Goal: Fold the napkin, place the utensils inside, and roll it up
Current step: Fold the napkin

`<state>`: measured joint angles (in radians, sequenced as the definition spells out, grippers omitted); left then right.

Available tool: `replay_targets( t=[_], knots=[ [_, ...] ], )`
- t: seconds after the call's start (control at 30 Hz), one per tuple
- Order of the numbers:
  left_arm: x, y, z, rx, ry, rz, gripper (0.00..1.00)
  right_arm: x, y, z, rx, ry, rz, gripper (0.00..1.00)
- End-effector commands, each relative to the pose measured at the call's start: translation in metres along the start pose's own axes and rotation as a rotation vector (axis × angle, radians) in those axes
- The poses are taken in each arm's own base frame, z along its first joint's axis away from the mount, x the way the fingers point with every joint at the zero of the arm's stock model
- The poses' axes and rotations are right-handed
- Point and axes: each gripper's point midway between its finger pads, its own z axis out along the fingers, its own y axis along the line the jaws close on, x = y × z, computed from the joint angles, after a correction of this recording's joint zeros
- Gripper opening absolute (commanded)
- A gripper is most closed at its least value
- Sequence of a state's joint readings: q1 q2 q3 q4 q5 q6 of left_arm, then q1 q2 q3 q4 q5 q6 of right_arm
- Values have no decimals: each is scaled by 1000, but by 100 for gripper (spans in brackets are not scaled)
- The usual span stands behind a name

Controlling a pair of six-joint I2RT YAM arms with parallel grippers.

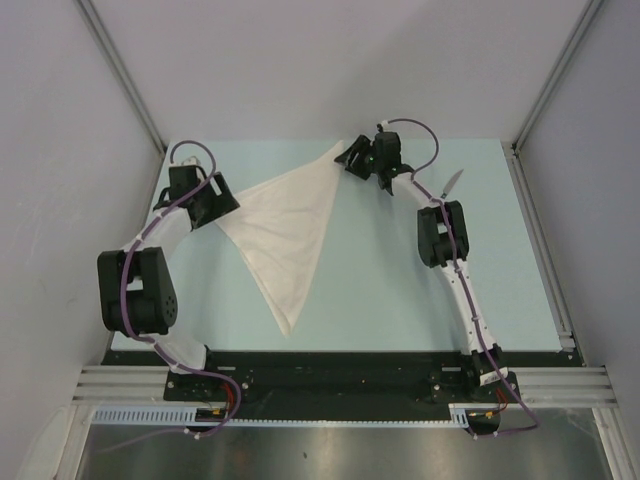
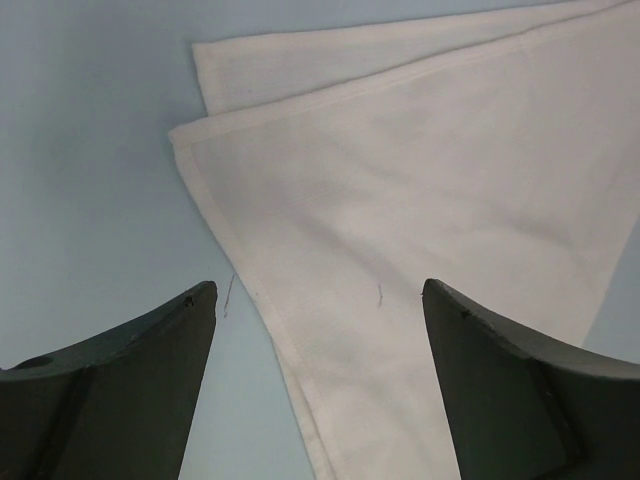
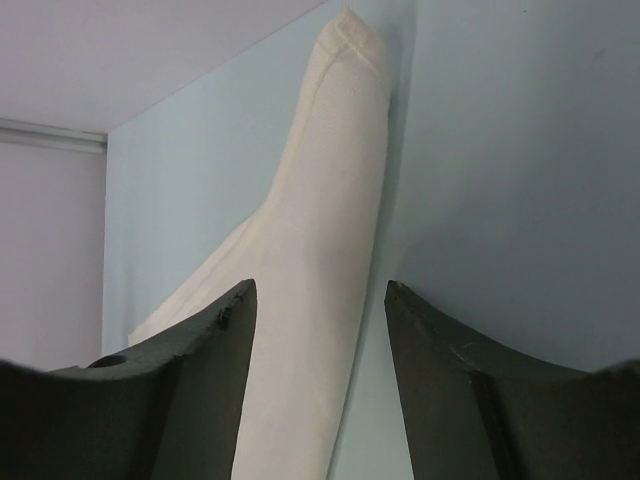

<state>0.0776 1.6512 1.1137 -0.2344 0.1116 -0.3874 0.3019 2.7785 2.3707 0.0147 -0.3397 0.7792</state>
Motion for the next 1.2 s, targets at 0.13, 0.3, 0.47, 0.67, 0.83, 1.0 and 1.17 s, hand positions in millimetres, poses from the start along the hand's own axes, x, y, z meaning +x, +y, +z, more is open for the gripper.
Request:
replay_targets(
  t=[0.13,0.3,0.47,0.67,0.83,1.0,1.17],
  knots=[
    [-46,-30,-29,123,-124,-27,89,21,-25,11,107,36,105,51],
    [-49,-32,-38,148,-140,-43,89,21,-31,10,130,39,127,40],
    [-50,-31,-43,161,-145,-54,90,21,-35,8,134,46,136,37],
    [-53,-31,-47,177,-154,-70,91,27,-36,11,129,57,150,37],
    [-54,-33,-51,203,-157,-86,91,37,-33,16,116,75,175,32],
    [-58,-35,-56,221,-172,-95,91,41,-32,17,112,82,187,22],
    [-58,-33,-58,227,-171,-109,91,36,-38,15,112,81,205,0]
  ],
)
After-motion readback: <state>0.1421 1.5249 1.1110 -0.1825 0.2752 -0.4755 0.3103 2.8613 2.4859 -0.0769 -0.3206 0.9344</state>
